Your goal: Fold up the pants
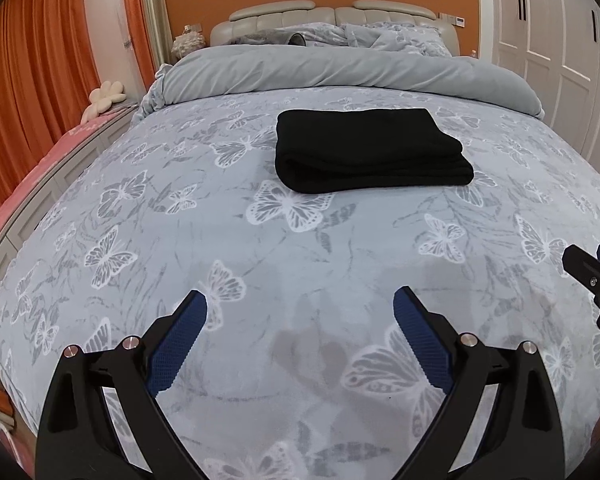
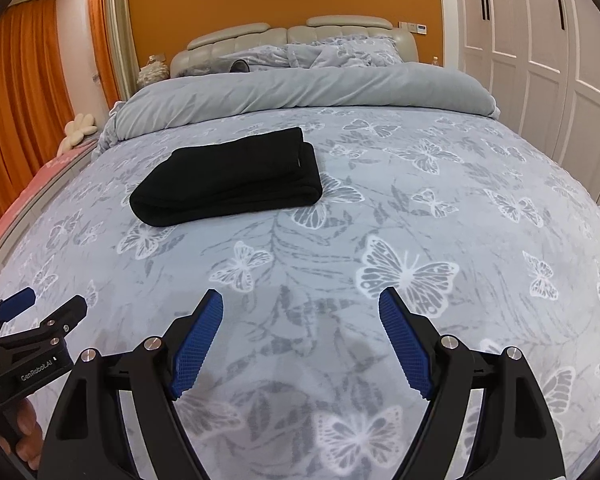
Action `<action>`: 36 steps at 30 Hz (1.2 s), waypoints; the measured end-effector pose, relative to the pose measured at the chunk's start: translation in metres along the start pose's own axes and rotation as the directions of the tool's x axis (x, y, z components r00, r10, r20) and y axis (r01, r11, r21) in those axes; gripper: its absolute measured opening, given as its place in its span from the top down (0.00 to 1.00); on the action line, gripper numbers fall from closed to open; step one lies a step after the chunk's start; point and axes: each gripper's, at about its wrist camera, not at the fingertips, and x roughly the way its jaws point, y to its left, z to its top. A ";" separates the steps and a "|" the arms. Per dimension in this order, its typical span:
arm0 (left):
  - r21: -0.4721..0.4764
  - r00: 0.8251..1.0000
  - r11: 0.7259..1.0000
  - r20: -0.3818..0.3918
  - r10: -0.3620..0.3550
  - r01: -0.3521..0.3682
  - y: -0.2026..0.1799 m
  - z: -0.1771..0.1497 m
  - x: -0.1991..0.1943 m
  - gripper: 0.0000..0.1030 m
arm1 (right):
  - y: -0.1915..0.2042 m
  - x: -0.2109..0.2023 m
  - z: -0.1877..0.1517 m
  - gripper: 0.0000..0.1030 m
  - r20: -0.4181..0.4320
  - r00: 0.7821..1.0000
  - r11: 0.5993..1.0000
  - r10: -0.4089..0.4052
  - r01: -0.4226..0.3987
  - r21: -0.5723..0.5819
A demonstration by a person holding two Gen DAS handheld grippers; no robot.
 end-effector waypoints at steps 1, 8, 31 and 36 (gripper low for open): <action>0.000 1.000 1.000 0.001 0.004 -0.004 0.000 0.000 -0.001 0.10 | 0.001 0.000 0.000 0.24 0.000 1.000 1.000 0.000 0.000 -0.001; 0.007 1.000 1.000 0.011 -0.011 0.011 0.000 0.000 -0.005 0.10 | 0.007 -0.001 -0.001 0.24 -0.001 1.000 1.000 0.001 -0.001 -0.006; 0.013 1.000 1.000 0.012 -0.023 0.023 -0.005 0.002 -0.008 0.10 | 0.013 -0.001 -0.002 0.24 0.001 1.000 1.000 0.001 -0.001 -0.015; 0.024 0.999 0.999 0.018 -0.029 0.029 -0.007 0.001 -0.008 0.10 | 0.013 0.000 -0.002 0.24 0.000 1.000 1.000 0.001 -0.001 -0.017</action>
